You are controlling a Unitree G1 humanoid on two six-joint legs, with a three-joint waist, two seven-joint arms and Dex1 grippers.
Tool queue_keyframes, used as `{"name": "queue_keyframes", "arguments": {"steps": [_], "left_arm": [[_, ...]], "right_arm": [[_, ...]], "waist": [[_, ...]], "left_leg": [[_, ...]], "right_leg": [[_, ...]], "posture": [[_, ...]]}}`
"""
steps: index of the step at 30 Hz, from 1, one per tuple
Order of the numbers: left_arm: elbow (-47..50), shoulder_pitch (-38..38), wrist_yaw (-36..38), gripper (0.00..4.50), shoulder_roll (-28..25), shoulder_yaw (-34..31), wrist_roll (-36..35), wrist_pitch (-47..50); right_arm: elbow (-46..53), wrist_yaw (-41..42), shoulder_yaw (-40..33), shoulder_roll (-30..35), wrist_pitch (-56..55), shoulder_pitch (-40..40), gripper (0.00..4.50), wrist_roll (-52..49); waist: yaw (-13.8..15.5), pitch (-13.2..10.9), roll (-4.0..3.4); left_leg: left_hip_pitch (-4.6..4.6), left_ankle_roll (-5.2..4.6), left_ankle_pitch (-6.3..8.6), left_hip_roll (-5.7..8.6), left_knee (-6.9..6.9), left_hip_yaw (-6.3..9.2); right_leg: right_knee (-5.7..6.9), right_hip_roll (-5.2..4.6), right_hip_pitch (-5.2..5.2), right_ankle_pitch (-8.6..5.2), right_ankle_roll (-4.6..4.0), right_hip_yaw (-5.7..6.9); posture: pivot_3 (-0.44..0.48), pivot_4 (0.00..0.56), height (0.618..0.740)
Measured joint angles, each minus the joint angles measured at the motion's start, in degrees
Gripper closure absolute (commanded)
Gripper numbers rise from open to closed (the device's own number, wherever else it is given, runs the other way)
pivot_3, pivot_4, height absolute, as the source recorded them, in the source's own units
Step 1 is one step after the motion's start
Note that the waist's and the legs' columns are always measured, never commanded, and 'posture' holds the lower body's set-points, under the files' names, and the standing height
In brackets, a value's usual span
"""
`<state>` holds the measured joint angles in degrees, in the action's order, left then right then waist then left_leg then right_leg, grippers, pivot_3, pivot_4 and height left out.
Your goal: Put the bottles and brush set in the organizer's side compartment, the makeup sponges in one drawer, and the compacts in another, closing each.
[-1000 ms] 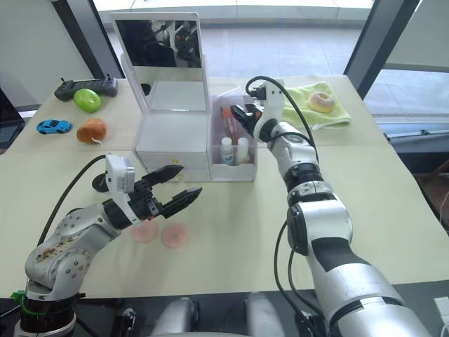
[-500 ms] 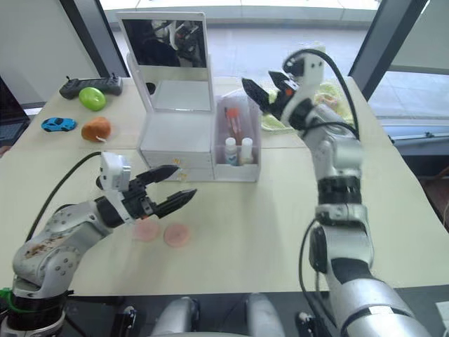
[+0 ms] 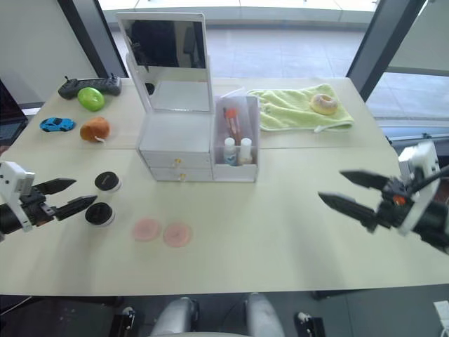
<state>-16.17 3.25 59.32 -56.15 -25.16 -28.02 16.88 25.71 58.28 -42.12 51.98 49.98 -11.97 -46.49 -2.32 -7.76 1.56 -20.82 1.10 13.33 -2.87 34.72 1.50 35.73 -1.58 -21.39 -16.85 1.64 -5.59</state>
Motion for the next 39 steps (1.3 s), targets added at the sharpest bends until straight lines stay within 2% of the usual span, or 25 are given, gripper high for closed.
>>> {"name": "queue_keyframes", "arguments": {"steps": [2, 4, 9, 19, 23, 25, 28, 32, 35, 39], "left_arm": [[-7.95, 0.67, 0.49, 0.00, -2.18, -1.13, 2.18, -3.51], [-13.85, 1.11, 0.85, 0.00, -3.63, -1.53, 4.00, -6.82], [-23.43, 1.49, 0.82, 0.00, -5.06, -2.88, 6.69, -12.95], [-19.70, 2.43, 0.88, 0.00, -5.10, -3.17, 6.66, -12.21], [-17.96, 0.03, 1.45, 0.00, -4.17, -3.86, 6.22, -11.82], [-11.50, -3.03, 1.55, 0.00, -1.00, -4.41, 4.63, -10.10], [3.91, -9.01, -0.52, 0.00, 6.62, -3.21, 1.05, -5.18], [20.83, -14.14, -7.41, 0.00, 14.80, -0.42, -1.34, 0.85], [33.55, -13.83, -18.49, 0.00, 25.55, 2.83, -1.52, 3.23], [45.91, -13.07, -32.50, 0.00, 37.01, 13.93, 4.32, 4.25]], "right_arm": [[-1.93, 3.09, -2.51, -0.67, -3.53, -6.65, 0.04, 3.15], [-4.61, 4.10, -5.05, -1.40, -6.59, -9.65, 0.04, 5.42], [-12.24, 4.07, -10.85, -3.12, -12.80, -12.51, 0.04, 9.27], [-11.77, 1.82, -8.18, -4.14, -14.13, -8.90, 0.04, 8.93], [-6.07, -1.13, -5.85, -4.73, -12.03, -7.20, 0.04, 6.10], [-0.53, -3.86, -2.84, -5.48, -9.98, -5.32, 0.04, 3.14], [6.78, -10.25, 2.70, -7.05, -7.18, 0.26, 0.04, -0.98], [10.69, -17.61, 9.00, -8.20, -5.25, 6.59, 0.04, -3.97], [10.87, -22.19, 14.29, -9.68, -4.11, 12.29, 0.04, -4.40], [10.48, -25.85, 20.11, -11.15, -3.86, 17.17, 0.04, -4.25]], "waist": [[0.04, -0.01, 0.00], [-0.02, 0.00, 0.00], [-0.04, 0.08, 0.11], [-0.06, 0.13, 0.10], [-0.33, 0.16, 0.02], [-0.36, 0.17, -0.03], [-0.19, 0.18, -0.02], [0.34, 0.32, 0.36], [0.49, 0.30, 0.27], [0.70, 0.32, 0.30]], "left_leg": [[-0.01, 0.01, 0.00, 0.01, -0.03, -0.04], [-0.03, 0.01, 0.01, 0.00, -0.09, -0.14], [-0.02, 0.01, 0.01, -0.01, -0.35, -0.23], [-0.03, 0.01, 0.00, -0.01, -0.40, -0.29], [-0.21, 0.01, 0.00, -0.03, -0.46, -0.30], [-0.23, 0.01, 0.00, -0.06, -0.46, -0.31], [-0.27, 0.01, 0.00, -0.07, -0.42, -0.32], [-0.29, 0.01, 0.00, -0.08, -0.14, -0.15], [-0.39, 0.01, 0.00, 0.02, 0.06, -0.16], [-0.32, 0.00, 0.00, 0.27, 0.14, -0.17]], "right_leg": [[-0.03, -0.06, -0.20, 0.00, 0.01, 0.01], [-0.02, -0.14, -0.45, 0.00, 0.02, 0.01], [0.08, -0.19, -0.66, 0.02, 0.02, 0.03], [0.15, -0.18, -0.61, 0.25, 0.38, 0.00], [0.21, -0.15, -0.44, 0.26, 0.39, -0.06], [0.24, -0.15, -0.37, 0.26, 0.39, -0.05], [0.26, -0.21, -0.34, 0.27, 0.39, -0.06], [0.24, -0.11, -0.42, 0.34, 0.40, 0.02], [0.09, -0.35, -0.02, 0.46, 0.55, -0.04], [0.02, -0.40, 0.21, 0.40, 0.69, -0.02]], "posture": [[0.000, 0.150, 0.740], [0.000, 0.150, 0.740], [0.000, 0.150, 0.740], [0.000, 0.150, 0.740], [0.000, 0.150, 0.740], [0.000, 0.150, 0.740], [0.000, 0.150, 0.740], [0.000, 0.150, 0.740], [0.000, 0.150, 0.740], [0.000, 0.150, 0.740]]}}
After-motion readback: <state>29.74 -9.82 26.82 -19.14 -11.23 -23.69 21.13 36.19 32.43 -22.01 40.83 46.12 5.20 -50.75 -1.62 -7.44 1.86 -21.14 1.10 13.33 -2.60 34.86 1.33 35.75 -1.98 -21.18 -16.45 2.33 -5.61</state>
